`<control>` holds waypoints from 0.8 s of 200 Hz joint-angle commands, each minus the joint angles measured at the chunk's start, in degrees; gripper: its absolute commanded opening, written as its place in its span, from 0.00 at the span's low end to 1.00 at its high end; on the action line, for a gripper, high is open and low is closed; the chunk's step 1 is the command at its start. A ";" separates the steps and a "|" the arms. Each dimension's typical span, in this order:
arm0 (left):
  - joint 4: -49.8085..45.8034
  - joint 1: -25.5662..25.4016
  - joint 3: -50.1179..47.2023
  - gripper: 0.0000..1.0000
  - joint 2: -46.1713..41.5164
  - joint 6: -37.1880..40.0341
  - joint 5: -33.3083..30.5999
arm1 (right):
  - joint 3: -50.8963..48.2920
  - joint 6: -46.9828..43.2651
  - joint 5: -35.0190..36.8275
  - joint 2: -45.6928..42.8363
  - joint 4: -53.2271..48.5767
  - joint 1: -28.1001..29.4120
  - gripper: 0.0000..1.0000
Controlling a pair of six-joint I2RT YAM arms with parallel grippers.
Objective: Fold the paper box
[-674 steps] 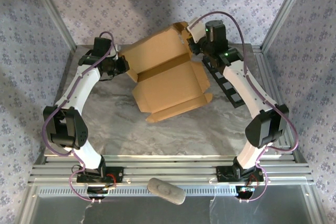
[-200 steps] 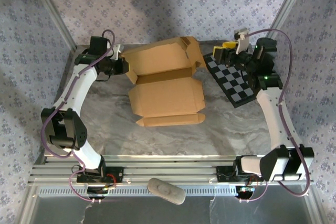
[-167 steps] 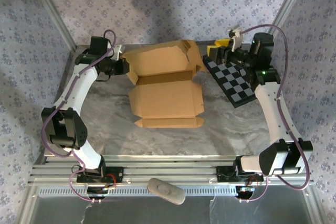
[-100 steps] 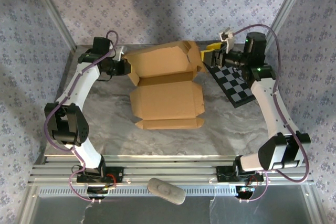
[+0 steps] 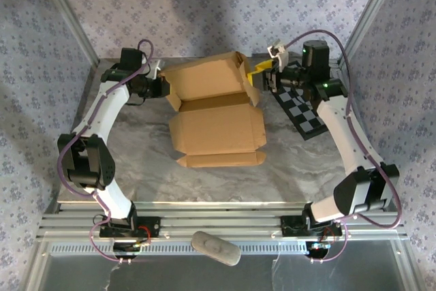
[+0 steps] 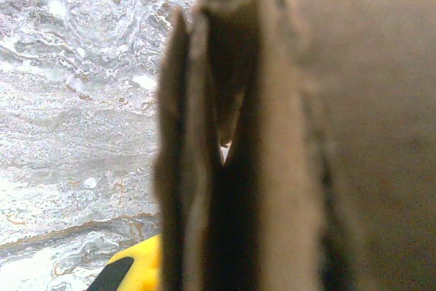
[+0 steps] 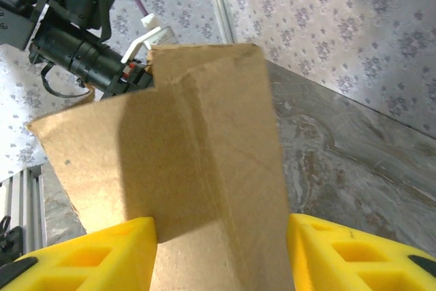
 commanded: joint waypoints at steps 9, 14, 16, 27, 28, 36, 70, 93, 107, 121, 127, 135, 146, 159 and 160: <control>1.35 0.54 0.65 0.00 -1.49 -0.14 2.25 | 3.41 -3.38 1.30 2.21 -3.22 1.50 0.54; 1.40 0.49 0.53 0.00 -1.62 -0.09 2.29 | 3.78 -3.76 1.78 2.49 -3.41 1.67 0.54; 1.41 0.47 0.51 0.00 -1.67 -0.05 2.27 | 4.02 -3.89 1.98 2.64 -3.58 1.76 0.54; 1.58 0.40 0.21 0.00 -2.04 -0.01 2.22 | 5.10 -4.88 3.29 3.43 -4.21 2.36 0.54; 1.58 0.40 0.18 0.00 -2.10 -0.01 2.22 | 5.20 -4.97 3.45 3.47 -4.24 2.42 0.54; 1.72 0.41 0.00 0.00 -2.33 0.00 2.21 | 5.94 -5.64 4.66 4.08 -4.64 2.96 0.54; 1.82 0.33 -0.28 0.00 -3.07 -0.09 1.95 | 7.84 -7.76 12.02 5.48 -4.50 5.62 0.53; 1.94 0.15 -0.22 0.00 -3.35 -0.26 1.93 | 7.42 -9.61 18.27 5.40 -3.34 7.52 0.52; 1.94 -0.06 -0.33 0.00 -3.56 -0.30 1.71 | 6.97 -10.72 23.14 5.69 -2.22 8.49 0.50; 2.02 -0.16 -0.28 0.00 -3.71 -0.44 1.55 | 6.97 -12.03 27.64 6.35 -1.37 9.54 0.47; 2.03 -0.21 -0.28 0.00 -3.82 -0.49 1.50 | 7.03 -12.31 29.31 6.57 -0.68 10.00 0.46; 2.04 -0.30 -0.21 0.00 -3.85 -0.54 1.51 | 7.17 -12.54 32.12 7.22 0.13 10.61 0.44; 2.03 -0.48 -0.03 0.00 -3.99 -0.53 1.48 | 8.11 -13.22 36.39 8.33 0.47 11.74 0.39; 2.03 -0.65 0.17 0.00 -4.07 -0.62 1.42 | 9.26 -13.71 40.53 9.66 0.91 12.98 0.36; 2.03 -0.69 0.16 0.00 -4.08 -0.62 1.42 | 9.34 -13.79 40.88 9.75 1.00 13.10 0.36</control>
